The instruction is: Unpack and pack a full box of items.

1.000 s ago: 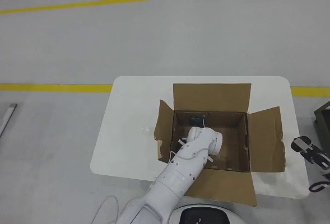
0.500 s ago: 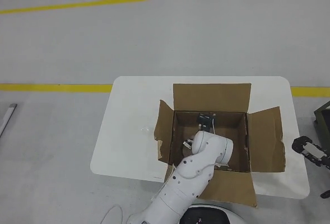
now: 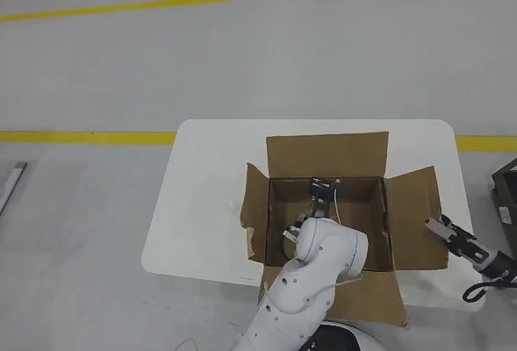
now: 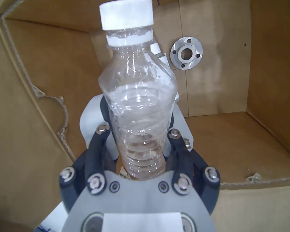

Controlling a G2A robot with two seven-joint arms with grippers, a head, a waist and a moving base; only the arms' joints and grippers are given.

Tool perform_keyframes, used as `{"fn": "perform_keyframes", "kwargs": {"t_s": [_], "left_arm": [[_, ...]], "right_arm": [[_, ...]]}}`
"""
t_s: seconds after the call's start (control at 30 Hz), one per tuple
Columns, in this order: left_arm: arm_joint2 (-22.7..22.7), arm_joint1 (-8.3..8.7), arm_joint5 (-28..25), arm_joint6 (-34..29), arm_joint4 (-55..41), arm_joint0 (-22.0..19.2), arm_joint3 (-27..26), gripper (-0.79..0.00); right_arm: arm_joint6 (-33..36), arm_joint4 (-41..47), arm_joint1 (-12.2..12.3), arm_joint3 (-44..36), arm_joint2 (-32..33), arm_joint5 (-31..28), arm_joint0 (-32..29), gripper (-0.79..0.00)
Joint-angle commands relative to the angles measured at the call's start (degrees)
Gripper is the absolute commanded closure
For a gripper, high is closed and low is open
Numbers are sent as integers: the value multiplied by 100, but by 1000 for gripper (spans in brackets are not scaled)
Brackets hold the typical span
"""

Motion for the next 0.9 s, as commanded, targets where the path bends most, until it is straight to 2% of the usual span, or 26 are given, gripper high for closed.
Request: {"fn": "perform_keyframes", "kwargs": {"t_s": [0.0,0.47,0.87], "left_arm": [[-12,-12,-22,0,29,40,-66,0],[91,-141,-249,12,46,-6,-645,0],[29,-146,-488,0,139,-18,-1427,0]], "right_arm": [[-25,-32,-2,11,-28,10,9,0],[-677,-67,-45,8,-6,70,-94,0],[-1140,-24,-78,346,245,6,-226,0]]}}
